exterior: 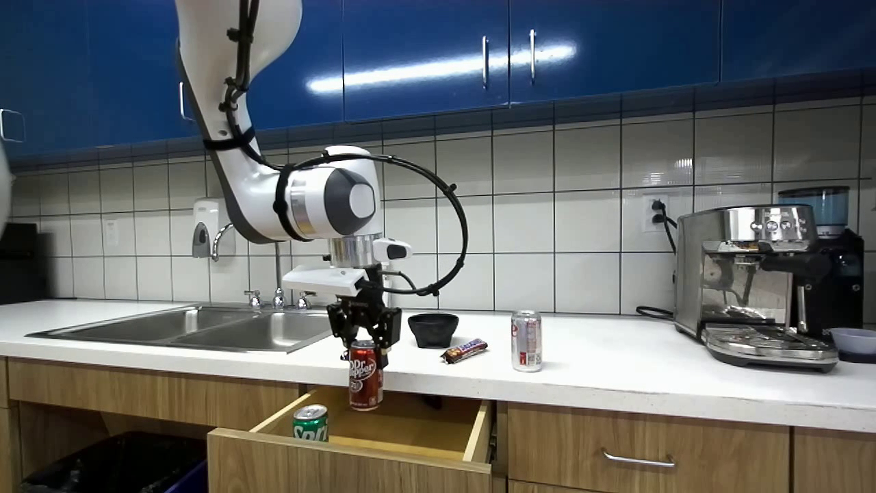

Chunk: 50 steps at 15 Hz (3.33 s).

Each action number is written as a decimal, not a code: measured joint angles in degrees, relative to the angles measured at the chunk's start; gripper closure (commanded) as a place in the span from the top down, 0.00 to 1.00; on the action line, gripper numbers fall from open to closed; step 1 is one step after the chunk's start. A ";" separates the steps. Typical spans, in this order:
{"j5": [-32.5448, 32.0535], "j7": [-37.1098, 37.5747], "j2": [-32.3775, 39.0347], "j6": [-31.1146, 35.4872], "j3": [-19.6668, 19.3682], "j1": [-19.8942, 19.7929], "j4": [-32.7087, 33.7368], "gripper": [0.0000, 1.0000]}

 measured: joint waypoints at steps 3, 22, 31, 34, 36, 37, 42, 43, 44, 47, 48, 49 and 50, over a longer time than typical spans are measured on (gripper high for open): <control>-0.80 0.81 1.02 1.51 0.00 0.03 -0.55 0.38; -8.70 11.70 11.98 9.68 -6.81 7.47 -0.76 0.38; -8.56 13.21 15.43 11.49 -9.81 11.16 0.50 0.38; -8.56 13.44 16.04 11.53 -10.57 11.72 0.97 0.38; -8.54 13.47 16.37 11.53 -10.94 12.00 1.19 0.38; -8.51 13.48 16.53 11.53 -11.07 12.10 1.31 0.38; -8.46 13.49 16.99 11.54 -11.28 12.15 1.87 1.00; -8.45 13.49 16.99 11.54 -11.28 12.15 1.98 1.00; -8.45 13.49 16.99 11.54 -11.28 12.15 2.13 1.00; -8.43 13.49 16.97 11.54 -11.28 12.16 2.49 1.00; -8.43 13.49 16.92 11.54 -11.28 12.16 2.58 1.00; -8.43 13.49 16.83 11.53 -11.28 12.17 2.65 1.00; -8.43 13.49 16.65 11.53 -11.28 12.17 2.67 1.00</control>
